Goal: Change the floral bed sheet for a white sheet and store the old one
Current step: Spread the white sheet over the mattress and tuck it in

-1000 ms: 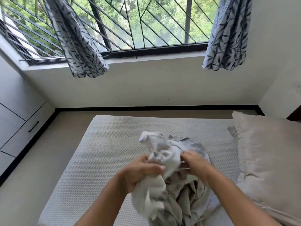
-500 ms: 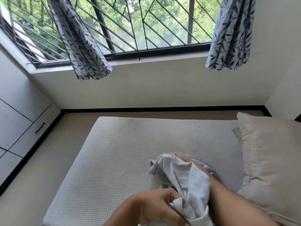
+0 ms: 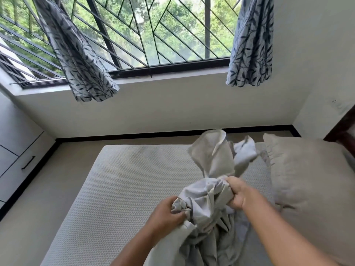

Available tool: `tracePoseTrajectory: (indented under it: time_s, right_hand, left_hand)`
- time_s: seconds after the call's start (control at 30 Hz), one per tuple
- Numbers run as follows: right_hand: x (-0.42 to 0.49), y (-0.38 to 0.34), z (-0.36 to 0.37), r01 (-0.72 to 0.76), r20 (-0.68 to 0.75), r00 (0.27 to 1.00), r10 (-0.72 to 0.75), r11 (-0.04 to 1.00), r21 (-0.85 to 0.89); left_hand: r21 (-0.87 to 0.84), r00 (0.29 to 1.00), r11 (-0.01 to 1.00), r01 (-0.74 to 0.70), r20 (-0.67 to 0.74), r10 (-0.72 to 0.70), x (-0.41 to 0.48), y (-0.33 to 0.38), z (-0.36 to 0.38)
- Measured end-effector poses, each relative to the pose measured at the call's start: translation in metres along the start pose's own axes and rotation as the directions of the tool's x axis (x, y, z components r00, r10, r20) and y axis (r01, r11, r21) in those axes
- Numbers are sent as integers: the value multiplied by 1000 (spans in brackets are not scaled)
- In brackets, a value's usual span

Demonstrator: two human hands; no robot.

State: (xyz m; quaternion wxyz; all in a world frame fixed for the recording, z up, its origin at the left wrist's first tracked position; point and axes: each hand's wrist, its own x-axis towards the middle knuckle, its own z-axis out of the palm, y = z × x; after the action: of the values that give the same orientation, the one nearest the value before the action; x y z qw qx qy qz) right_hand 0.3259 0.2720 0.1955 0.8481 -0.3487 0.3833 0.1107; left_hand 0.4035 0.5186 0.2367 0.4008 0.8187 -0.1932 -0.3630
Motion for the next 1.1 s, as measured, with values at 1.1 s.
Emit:
tracePoseTrajectory:
  time_s: [1.1]
  right_hand:
    - [83,-9,41,370,-501,853,-149,848,378]
  left_hand:
    - [-654,872,755,-45,-395,-290,-33,-99,-125]
